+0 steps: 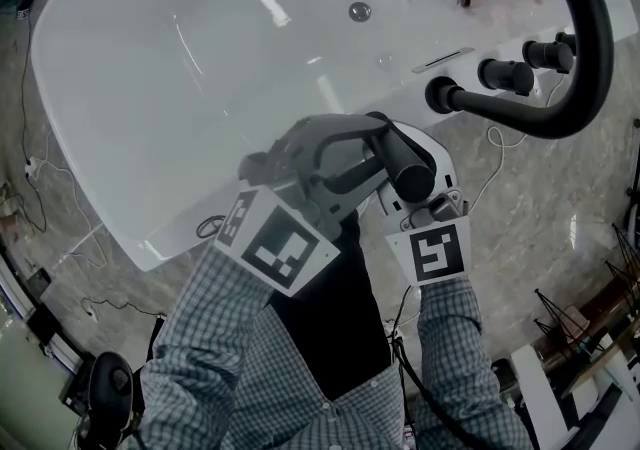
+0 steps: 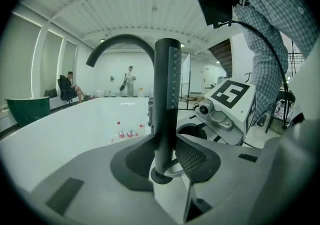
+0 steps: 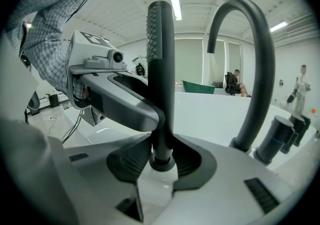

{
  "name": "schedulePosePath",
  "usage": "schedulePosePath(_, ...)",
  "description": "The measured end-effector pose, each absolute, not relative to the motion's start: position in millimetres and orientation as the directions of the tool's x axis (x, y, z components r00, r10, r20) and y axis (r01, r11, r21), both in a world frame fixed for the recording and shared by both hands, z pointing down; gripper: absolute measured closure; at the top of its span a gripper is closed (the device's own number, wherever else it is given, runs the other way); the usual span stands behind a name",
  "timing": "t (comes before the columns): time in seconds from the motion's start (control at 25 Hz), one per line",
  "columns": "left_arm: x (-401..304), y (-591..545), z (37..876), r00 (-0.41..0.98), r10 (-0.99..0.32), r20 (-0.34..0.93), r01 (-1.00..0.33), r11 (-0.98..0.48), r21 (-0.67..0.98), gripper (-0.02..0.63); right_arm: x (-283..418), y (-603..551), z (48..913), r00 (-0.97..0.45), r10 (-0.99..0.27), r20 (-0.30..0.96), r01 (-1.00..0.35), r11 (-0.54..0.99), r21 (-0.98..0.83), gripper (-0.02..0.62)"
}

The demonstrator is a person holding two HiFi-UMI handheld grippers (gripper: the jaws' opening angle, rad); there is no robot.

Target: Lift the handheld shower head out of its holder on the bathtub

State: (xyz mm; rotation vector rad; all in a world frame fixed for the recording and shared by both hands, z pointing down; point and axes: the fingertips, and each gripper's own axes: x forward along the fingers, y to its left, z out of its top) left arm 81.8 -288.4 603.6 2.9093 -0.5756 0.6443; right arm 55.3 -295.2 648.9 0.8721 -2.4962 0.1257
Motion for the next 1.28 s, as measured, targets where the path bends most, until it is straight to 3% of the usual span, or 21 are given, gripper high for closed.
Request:
schedulePosePath(0.44, 87, -283, 562, 0.856, -0.35, 0.381, -0.372, -0.928, -0.017, 0.472, 62, -288, 609, -0.683, -0.564, 0.463, -0.59, 0.8, 0.104, 0.466)
schedulePosePath(0.56, 87, -282, 550, 0.859, -0.351, 0.373, -0.37, -0.929, -0.024, 0.474, 60, -292, 589, -0.686, -0.614, 0.391, -0.646, 0.761, 0.062, 0.466)
schedulePosePath(0.76, 85, -279, 523, 0.855, -0.36, 0.372, -0.372, -0.927, -0.043, 0.474, 60, -285, 568, -0.692, -0.572, 0.441, -0.581, 0.803, 0.129, 0.466)
schedulePosePath(1.28, 94, -273, 433, 0.857, -0.375, 0.353, -0.358, -0.927, -0.114, 0.476, 67, -280, 477, -0.7, -0.589, 0.404, -0.583, 0.798, 0.153, 0.468)
